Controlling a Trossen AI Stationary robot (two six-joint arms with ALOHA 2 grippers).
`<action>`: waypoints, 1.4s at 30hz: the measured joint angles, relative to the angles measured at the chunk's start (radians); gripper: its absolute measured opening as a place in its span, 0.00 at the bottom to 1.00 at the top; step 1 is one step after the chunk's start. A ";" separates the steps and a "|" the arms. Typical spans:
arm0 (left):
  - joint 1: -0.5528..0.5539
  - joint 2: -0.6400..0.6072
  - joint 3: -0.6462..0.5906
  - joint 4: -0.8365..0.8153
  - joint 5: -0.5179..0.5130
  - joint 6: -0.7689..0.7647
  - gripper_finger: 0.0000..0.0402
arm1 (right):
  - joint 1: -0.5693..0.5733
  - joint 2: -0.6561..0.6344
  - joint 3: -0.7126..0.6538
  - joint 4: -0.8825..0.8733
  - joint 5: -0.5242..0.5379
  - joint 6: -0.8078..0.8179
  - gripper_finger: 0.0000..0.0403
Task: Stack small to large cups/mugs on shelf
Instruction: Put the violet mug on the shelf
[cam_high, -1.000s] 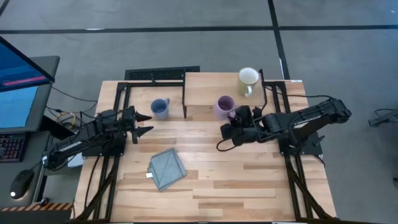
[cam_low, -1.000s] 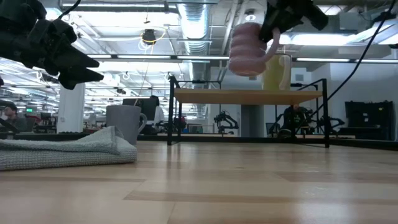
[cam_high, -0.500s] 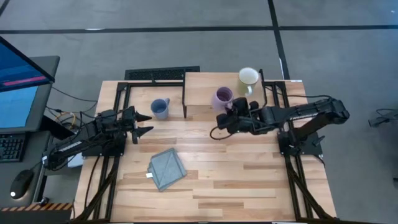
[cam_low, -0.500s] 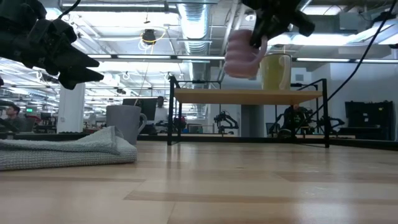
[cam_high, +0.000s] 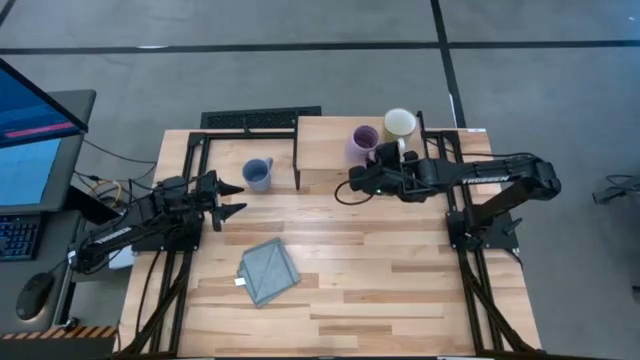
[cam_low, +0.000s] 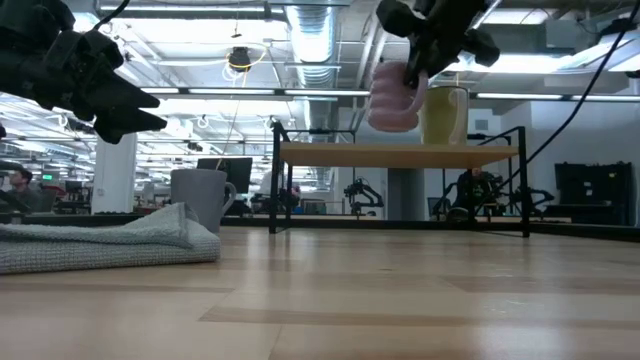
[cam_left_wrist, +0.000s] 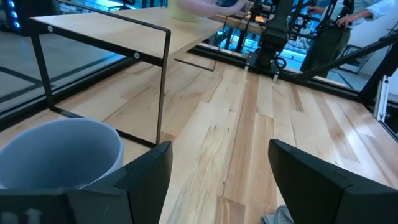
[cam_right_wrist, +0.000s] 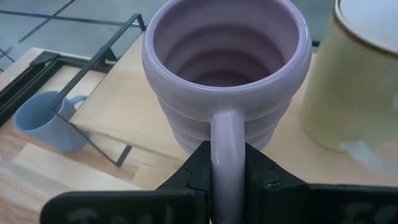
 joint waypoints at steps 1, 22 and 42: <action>0.000 0.000 0.000 0.000 0.000 0.000 0.64 | -0.006 0.000 0.000 0.007 0.000 -0.004 0.15; 0.000 0.000 0.000 -0.022 0.000 0.007 0.64 | -0.090 0.014 -0.001 0.162 -0.052 -0.130 0.15; 0.000 0.000 0.000 -0.039 0.001 0.007 0.64 | -0.116 0.230 0.223 -0.075 -0.051 -0.090 0.15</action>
